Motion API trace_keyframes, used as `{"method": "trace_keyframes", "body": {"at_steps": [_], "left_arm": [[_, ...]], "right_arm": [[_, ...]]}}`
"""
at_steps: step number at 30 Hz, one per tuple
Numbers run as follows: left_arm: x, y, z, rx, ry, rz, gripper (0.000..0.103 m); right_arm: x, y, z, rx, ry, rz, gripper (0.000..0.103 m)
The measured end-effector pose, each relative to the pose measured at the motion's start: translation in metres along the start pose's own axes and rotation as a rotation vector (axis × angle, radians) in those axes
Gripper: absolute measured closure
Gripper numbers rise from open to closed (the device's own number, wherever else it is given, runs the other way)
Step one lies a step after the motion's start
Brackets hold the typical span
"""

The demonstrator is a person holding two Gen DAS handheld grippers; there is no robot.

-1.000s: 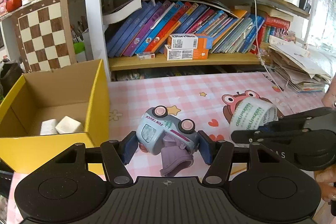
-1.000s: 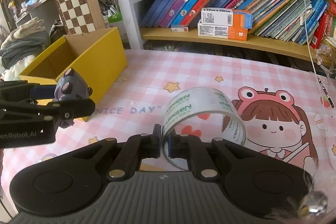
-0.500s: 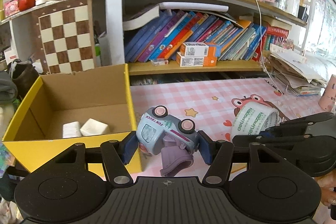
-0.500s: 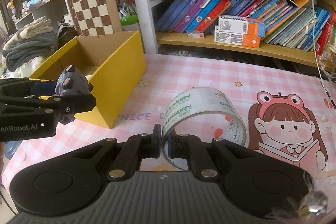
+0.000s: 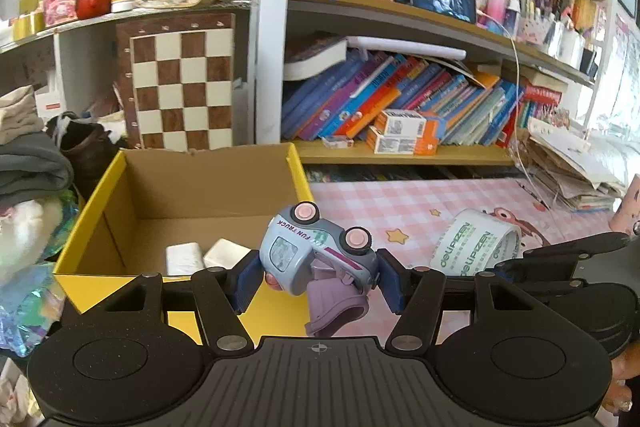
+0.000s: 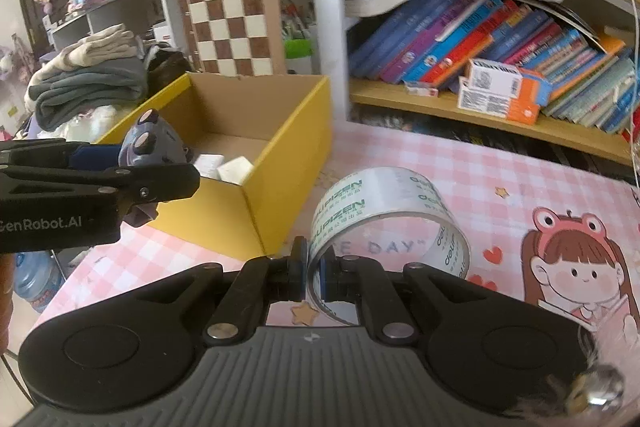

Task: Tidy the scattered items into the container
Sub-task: 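Carry the toy car with the left gripper and tape roll with the right toward the box, then lower the grey toy car into the yellow box with the left gripper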

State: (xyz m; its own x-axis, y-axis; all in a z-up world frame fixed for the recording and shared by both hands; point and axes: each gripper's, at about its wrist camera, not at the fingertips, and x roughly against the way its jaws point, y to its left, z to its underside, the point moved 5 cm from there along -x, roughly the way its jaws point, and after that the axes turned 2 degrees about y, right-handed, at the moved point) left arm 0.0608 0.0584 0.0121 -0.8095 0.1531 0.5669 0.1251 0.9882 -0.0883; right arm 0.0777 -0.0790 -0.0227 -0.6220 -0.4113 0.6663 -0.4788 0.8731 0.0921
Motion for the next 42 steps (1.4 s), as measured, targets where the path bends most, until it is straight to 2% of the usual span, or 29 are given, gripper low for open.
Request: {"method": "trace_keyframes", "body": {"at_steps": [10,20,32,42], "left_arm": [[0.009,0.037,-0.012,0.042,-0.049,-0.023,0.043],[-0.007,0.075,-0.033,0.077,-0.075,-0.062,0.043],[-0.04,0.1,-0.041,0.108,-0.05,-0.084,0.043],[-0.066,0.125,-0.05,0.122,-0.025,-0.129,0.043]], "right_arm": [[-0.005,0.034,-0.025,0.058,-0.032,-0.013,0.097],[-0.007,0.055,-0.045,0.104,-0.055,-0.017,0.097],[-0.016,0.064,-0.067,0.15,-0.071,-0.009,0.097],[-0.038,0.084,-0.09,0.201,-0.086,-0.052,0.097]]}}
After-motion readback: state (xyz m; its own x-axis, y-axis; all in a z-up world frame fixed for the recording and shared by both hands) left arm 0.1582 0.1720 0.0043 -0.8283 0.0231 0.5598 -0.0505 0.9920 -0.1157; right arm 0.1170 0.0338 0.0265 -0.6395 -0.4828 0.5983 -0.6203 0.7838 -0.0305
